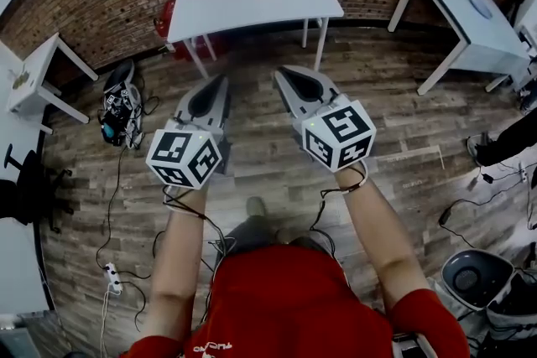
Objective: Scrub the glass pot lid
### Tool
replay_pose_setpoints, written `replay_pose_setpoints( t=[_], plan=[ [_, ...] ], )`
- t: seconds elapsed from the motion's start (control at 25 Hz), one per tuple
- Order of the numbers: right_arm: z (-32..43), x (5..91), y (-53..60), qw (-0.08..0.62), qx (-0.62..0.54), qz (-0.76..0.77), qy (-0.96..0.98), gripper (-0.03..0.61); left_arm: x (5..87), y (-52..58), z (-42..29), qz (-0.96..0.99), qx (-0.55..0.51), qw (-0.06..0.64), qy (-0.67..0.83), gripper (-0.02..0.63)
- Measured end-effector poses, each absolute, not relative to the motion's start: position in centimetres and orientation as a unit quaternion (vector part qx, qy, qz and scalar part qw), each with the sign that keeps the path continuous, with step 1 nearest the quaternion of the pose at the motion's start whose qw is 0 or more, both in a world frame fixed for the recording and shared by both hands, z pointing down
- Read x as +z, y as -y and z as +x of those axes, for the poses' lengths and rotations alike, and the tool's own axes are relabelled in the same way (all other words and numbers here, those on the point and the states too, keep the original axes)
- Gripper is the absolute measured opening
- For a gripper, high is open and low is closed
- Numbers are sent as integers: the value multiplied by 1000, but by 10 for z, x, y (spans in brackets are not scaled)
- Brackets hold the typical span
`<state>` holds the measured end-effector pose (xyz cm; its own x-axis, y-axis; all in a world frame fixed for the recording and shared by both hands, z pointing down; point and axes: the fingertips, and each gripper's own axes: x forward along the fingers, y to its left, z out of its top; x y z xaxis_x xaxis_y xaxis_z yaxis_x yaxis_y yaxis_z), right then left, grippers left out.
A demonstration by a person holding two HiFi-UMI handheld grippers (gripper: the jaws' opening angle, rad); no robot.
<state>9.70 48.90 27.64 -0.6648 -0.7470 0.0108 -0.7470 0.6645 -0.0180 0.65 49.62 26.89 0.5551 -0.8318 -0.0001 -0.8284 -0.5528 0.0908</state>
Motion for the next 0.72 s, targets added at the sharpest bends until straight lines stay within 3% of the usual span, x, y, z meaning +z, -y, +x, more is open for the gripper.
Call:
replay_pose_setpoints(
  t=[0.72],
  plan=[
    [64, 279, -338, 7, -2, 413, 911, 29, 274, -341, -31, 882, -34, 30, 470, 18]
  ],
)
